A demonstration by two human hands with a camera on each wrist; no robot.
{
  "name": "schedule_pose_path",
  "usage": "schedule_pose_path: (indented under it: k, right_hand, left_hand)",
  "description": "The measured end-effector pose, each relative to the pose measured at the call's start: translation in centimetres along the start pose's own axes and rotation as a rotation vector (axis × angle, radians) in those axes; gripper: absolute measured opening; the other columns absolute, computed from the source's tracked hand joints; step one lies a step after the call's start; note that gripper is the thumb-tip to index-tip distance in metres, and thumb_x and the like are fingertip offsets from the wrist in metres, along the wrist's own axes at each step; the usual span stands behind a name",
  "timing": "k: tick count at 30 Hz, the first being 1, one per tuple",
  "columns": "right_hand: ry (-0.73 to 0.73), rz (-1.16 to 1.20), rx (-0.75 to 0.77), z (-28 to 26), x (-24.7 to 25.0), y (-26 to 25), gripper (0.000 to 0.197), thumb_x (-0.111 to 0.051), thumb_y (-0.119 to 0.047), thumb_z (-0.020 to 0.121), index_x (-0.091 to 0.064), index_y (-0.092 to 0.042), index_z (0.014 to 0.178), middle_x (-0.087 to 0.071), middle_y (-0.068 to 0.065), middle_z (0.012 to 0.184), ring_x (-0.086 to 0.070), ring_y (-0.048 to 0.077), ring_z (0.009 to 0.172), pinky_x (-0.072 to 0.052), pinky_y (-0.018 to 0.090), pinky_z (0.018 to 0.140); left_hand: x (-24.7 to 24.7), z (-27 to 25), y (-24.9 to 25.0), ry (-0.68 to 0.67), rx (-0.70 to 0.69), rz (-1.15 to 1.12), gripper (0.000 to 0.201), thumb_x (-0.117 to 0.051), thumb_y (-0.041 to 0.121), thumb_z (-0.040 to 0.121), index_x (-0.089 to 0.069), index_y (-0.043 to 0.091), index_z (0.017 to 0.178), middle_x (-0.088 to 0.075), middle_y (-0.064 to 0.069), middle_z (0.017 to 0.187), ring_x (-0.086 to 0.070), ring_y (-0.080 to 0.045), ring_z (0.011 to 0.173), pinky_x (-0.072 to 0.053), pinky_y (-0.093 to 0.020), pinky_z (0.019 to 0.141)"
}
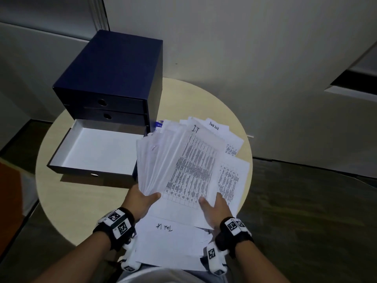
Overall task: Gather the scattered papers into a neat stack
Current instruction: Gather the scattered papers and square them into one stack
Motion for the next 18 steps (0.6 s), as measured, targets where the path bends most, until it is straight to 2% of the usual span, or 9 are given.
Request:
schedule_pose_path:
  k: [3, 6, 7, 9, 11, 13, 15, 17, 18]
  right_hand:
    - [0.031, 0.5, 0.014, 0.1, 1.6, -0.4, 0.09, -0.07, -0.053, 0.08, -0.02, -0.028, 0.151, -0.035, -0.003, 0.153, -0.039, 0.023, 0.138, -0.032, 0.045, 0.115]
    - [-0.048, 0.83, 0.047, -0.3, 3.7, -2.0, 0.087, -0.074, -0.023, 0.086, -0.018, -0.012, 0.152, -0.035, -0.003, 0.151, -0.041, 0.02, 0.134, -0.028, 0.043, 0.116]
    - [-0.054, 0.884, 0.077, -0.7, 4.6, -2.6, 0.077, -0.073, -0.02, 0.086, -0.028, -0.012, 0.148, -0.04, -0.004, 0.146, -0.046, 0.018, 0.13, -0.03, 0.041, 0.114]
    - [-0.029, 0.843, 0.223, -1.4, 6.3, -4.1, 0.047, -0.074, -0.02, 0.086, -0.052, -0.028, 0.127, -0.058, -0.005, 0.134, -0.06, 0.015, 0.117, -0.044, 0.038, 0.105]
    - [0.065, 0.733, 0.352, -2.3, 7.6, -5.4, 0.027, -0.07, -0.017, 0.089, -0.065, -0.02, 0.115, -0.073, -0.002, 0.113, -0.07, 0.015, 0.103, -0.057, 0.033, 0.087]
    - [0.168, 0.676, 0.409, -2.1, 8.6, -5.5, 0.015, -0.07, -0.01, 0.088, -0.069, -0.015, 0.101, -0.077, -0.006, 0.093, -0.072, 0.012, 0.088, -0.058, 0.026, 0.074]
    - [0.214, 0.63, 0.36, -1.5, 8.8, -5.0, 0.013, -0.075, -0.011, 0.083, -0.065, -0.007, 0.092, -0.074, -0.008, 0.071, -0.069, 0.006, 0.066, -0.055, 0.021, 0.06]
    - [0.193, 0.53, 0.227, -1.0, 8.2, -4.2, 0.024, -0.078, -0.018, 0.08, -0.059, -0.004, 0.073, -0.055, -0.01, 0.046, -0.052, 0.01, 0.042, -0.047, 0.026, 0.054]
    - [0.173, 0.492, 0.174, -0.9, 7.7, -3.7, 0.036, -0.077, -0.021, 0.08, -0.05, -0.009, 0.059, -0.042, -0.01, 0.038, -0.041, 0.012, 0.036, -0.04, 0.03, 0.055]
  left_hand:
    - [0.1, -0.6, 2.5, -0.1, -0.081, -0.108, 0.04, -0.081, 0.007, 0.079, -0.064, 0.021, 0.112, -0.074, -0.005, 0.105, -0.07, -0.023, 0.101, -0.054, -0.04, 0.091]
    - [0.1, -0.4, 5.3, -0.167, -0.136, -0.137, 0.046, -0.079, 0.007, 0.081, -0.061, 0.017, 0.122, -0.075, 0.001, 0.096, -0.071, -0.006, 0.082, -0.058, -0.032, 0.083]
    - [0.0, -0.3, 6.1, -0.183, -0.155, -0.172, 0.054, -0.083, 0.01, 0.078, -0.059, 0.017, 0.126, -0.074, 0.001, 0.103, -0.072, -0.009, 0.091, -0.057, -0.037, 0.088]
    - [-0.2, 0.0, 7.5, -0.167, -0.159, -0.292, 0.06, -0.088, 0.012, 0.07, -0.061, 0.017, 0.123, -0.074, 0.001, 0.111, -0.069, -0.018, 0.108, -0.056, -0.039, 0.091]
    - [-0.2, -0.4, 9.0, -0.099, -0.16, -0.287, 0.037, -0.084, 0.011, 0.076, -0.063, 0.011, 0.106, -0.075, 0.009, 0.091, -0.071, -0.008, 0.09, -0.056, -0.02, 0.077]
    - [-0.2, -0.6, 9.6, -0.056, -0.155, -0.081, 0.059, -0.083, 0.052, 0.068, -0.064, 0.013, 0.108, -0.069, 0.007, 0.098, -0.063, -0.011, 0.094, -0.046, -0.019, 0.083]
    - [0.2, -0.1, 8.9, -0.105, -0.251, 0.024, 0.112, -0.072, 0.085, 0.039, -0.063, 0.01, 0.122, -0.062, 0.004, 0.114, -0.057, -0.013, 0.108, -0.04, -0.019, 0.09]
    - [0.2, -0.4, 8.6, -0.191, -0.32, 0.067, 0.116, -0.069, 0.087, 0.04, -0.06, 0.01, 0.126, -0.064, 0.0, 0.12, -0.061, -0.012, 0.111, -0.043, -0.012, 0.088]
    - [0.1, -0.3, 8.2, -0.213, -0.311, 0.029, 0.098, -0.077, 0.076, 0.051, -0.06, 0.015, 0.125, -0.066, 0.001, 0.117, -0.063, -0.009, 0.107, -0.046, -0.011, 0.086]
Point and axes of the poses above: each hand's wrist, its own z-axis towards the middle knuckle, its own x-axis out of the back of the hand, y = z × x, the point moved 1 cm from there along z, towards the middle knuckle
